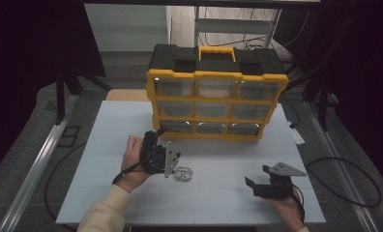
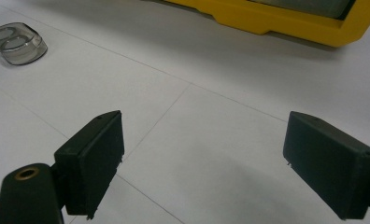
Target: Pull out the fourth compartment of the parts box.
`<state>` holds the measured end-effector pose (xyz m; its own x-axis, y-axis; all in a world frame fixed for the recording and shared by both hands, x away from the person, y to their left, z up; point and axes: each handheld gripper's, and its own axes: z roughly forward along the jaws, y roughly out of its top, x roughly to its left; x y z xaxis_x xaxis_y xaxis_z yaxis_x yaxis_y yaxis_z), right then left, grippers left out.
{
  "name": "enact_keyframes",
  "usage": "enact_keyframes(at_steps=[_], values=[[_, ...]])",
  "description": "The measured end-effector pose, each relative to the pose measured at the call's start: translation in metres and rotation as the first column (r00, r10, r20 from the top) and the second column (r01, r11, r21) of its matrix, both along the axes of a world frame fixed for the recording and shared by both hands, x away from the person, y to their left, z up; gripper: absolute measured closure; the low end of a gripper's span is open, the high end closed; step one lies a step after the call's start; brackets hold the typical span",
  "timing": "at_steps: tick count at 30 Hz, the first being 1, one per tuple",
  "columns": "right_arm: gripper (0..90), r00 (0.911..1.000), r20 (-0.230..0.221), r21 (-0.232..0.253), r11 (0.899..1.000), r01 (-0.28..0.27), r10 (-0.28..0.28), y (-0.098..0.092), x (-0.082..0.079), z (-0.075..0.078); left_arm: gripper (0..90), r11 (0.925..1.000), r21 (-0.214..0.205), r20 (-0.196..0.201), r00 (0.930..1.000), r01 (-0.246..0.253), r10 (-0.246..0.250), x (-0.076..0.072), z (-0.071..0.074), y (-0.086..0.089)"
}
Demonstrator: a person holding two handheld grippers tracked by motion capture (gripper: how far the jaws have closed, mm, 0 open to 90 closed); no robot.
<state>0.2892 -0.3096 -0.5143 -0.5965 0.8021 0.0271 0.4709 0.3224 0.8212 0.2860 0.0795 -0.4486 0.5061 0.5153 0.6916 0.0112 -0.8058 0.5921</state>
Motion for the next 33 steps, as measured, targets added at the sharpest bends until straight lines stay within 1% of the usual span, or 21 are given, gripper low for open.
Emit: enact_keyframes(at_steps=[4, 5, 10, 15, 20, 23, 28, 33], values=[[13.3, 1.0, -0.001, 0.002, 1.0, 0.002, -0.002, 0.0, 0.0, -0.001, 10.6, 1.0, 0.007, 0.006, 1.0, -0.006, 0.006, 0.001, 0.003, 0.001], [13.3, 1.0, -0.001, 0.003, 1.0, 0.003, -0.003, 0.0, 0.0, -0.001, 10.6, 1.0, 0.002, 0.007, 1.0, -0.006, 0.006, 0.002, 0.003, 0.001], [13.4, 1.0, -0.002, 0.002, 1.0, 0.004, -0.004, 0.0, 0.0, 0.0, 10.7, 0.9999, 0.007, 0.009, 0.9999, -0.01, 0.01, 0.004, 0.006, 0.001], [13.4, 1.0, 0.001, 0.002, 1.0, 0.005, -0.005, 0.0, 0.0, 0.0, 10.7, 0.9999, 0.0, 0.011, 0.9998, -0.015, 0.015, 0.007, 0.006, 0.001], [13.4, 1.0, 0.004, -0.002, 1.0, 0.005, -0.005, 0.0, 0.0, -0.001, 10.7, 0.9997, 0.008, 0.017, 0.9996, -0.024, 0.024, 0.01, 0.007, 0.001], [13.4, 1.0, 0.004, -0.002, 1.0, 0.005, -0.005, 0.0, 0.0, 0.0, 10.9, 0.9995, 0.002, 0.02, 0.9993, -0.031, 0.031, 0.013, 0.008, 0.002], [13.6, 1.0, 0.007, -0.002, 1.0, 0.006, -0.006, 0.0, 0.0, 0.0, 11.0, 0.9991, 0.01, 0.031, 0.9987, -0.041, 0.041, 0.018, 0.009, 0.003], [13.6, 1.0, 0.005, 0.0, 1.0, 0.008, -0.008, -0.001, 0.0, 0.0, 11.2, 0.9985, 0.026, 0.044, 0.998, -0.048, 0.047, 0.021, 0.009, 0.001]])
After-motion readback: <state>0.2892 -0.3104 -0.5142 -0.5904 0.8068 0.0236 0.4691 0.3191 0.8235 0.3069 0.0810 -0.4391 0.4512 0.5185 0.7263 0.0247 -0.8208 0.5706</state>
